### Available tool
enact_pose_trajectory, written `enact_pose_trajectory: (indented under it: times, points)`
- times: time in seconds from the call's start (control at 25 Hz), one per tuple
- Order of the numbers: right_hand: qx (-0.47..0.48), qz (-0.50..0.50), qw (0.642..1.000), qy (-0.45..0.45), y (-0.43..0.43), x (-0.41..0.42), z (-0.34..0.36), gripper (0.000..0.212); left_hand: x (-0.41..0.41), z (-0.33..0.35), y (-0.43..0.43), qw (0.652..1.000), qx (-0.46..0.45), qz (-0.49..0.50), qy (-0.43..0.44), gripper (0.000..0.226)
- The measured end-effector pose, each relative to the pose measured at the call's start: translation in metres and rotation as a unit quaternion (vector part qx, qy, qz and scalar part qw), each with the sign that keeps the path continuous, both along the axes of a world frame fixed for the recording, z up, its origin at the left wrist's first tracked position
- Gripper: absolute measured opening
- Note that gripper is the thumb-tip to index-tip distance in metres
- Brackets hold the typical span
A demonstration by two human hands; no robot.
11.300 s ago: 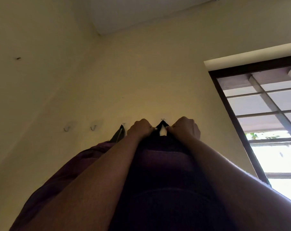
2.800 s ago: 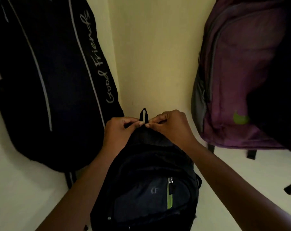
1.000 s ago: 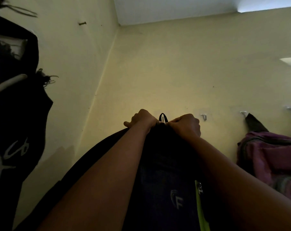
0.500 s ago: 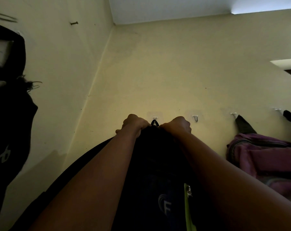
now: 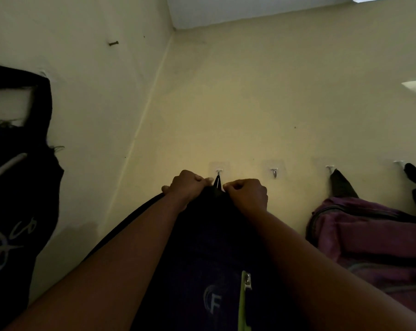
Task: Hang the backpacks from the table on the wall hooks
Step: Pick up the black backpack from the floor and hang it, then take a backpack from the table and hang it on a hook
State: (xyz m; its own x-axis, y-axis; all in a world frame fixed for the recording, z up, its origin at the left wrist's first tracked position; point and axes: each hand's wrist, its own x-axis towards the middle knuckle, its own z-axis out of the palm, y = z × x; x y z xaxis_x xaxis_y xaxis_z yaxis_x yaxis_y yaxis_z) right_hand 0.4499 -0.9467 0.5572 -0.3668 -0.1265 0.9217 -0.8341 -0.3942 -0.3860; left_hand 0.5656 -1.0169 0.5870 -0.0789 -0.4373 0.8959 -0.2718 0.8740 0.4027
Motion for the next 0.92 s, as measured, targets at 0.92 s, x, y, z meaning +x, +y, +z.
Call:
enact_pose_trajectory:
  times: [0.92]
  points:
    - [0.106,0.070,0.924,-0.360,0.290,0.057,-0.276,0.057,0.040,-0.277,0.246,0.860,0.316,-0.399,0.017,0.047]
